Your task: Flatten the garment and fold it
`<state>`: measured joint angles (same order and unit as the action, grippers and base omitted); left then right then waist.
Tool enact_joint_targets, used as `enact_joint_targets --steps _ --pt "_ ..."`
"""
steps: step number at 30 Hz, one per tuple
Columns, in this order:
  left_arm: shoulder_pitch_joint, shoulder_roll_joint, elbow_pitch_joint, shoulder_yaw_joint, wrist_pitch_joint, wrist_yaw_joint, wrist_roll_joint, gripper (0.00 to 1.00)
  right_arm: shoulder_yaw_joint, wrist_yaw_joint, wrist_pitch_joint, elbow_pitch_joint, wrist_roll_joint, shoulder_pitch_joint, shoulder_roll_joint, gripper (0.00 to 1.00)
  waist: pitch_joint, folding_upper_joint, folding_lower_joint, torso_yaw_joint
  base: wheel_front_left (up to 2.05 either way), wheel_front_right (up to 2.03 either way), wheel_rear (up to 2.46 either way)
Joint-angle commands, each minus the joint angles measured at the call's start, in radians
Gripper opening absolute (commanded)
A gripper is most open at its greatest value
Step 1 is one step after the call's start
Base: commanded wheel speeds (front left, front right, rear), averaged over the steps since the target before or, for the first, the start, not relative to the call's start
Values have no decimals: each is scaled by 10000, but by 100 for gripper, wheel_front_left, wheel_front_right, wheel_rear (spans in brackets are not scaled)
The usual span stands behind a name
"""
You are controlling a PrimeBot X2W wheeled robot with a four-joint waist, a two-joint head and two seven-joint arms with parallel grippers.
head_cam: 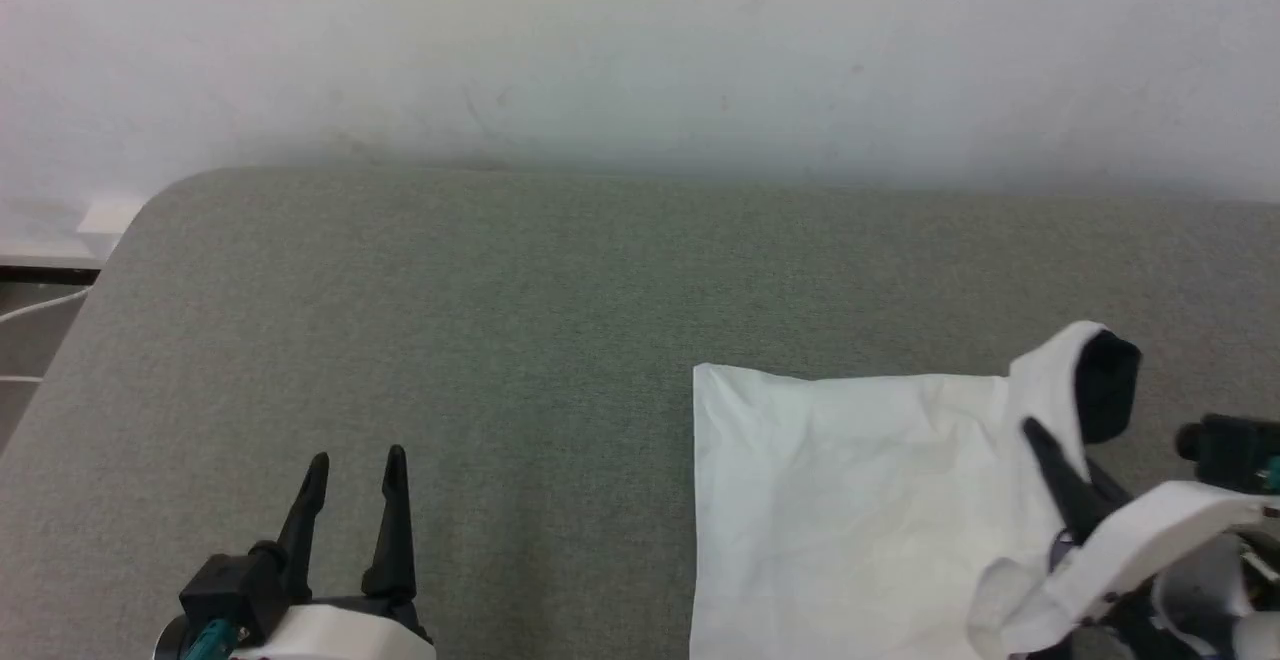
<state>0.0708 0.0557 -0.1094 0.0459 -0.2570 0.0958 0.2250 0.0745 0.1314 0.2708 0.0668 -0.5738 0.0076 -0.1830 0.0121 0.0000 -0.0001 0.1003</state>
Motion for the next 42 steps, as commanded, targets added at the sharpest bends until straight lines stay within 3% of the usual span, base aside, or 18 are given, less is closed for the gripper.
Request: enact_joint_targets --steps 1,6,11,21,31,32,33,42 --pt "139 -35 32 78 -47 49 -92 100 -446 -7 163 -412 -91 62 72 0 -91 0 1 205 0 0 0" --pt "182 -40 73 213 -47 75 -74 100 -1643 -7 562 -974 -8 -182 456 0 -75 0 1 548 0 0 0" --pt "111 -46 62 224 -47 102 -63 100 -2746 -7 714 -559 375 -707 786 0 70 0 1 950 0 0 0" --pt "-164 -52 -84 41 -47 83 24 100 -4673 -7 677 2207 1500 -1975 923 0 430 0 1 1596 0 0 0" --pt "-358 -53 -280 -353 -47 -66 222 100 -5573 -7 -128 4936 1571 -3072 1127 0 700 0 1 1820 0 0 0" --pt "-373 -54 -302 -366 -47 -76 234 100 -5633 -7 -240 5111 1557 -3161 1140 31 698 0 1 1809 0 0 0" --pt "-384 -54 -323 -372 -47 -83 244 100 -5704 -7 -353 5246 1540 -3244 1152 100 683 0 1 1784 0 0 0" --pt "-310 -54 -306 -190 -47 -2 150 100 -6569 -7 -1106 4759 1385 -3682 773 100 301 0 1 1169 0 0 0"
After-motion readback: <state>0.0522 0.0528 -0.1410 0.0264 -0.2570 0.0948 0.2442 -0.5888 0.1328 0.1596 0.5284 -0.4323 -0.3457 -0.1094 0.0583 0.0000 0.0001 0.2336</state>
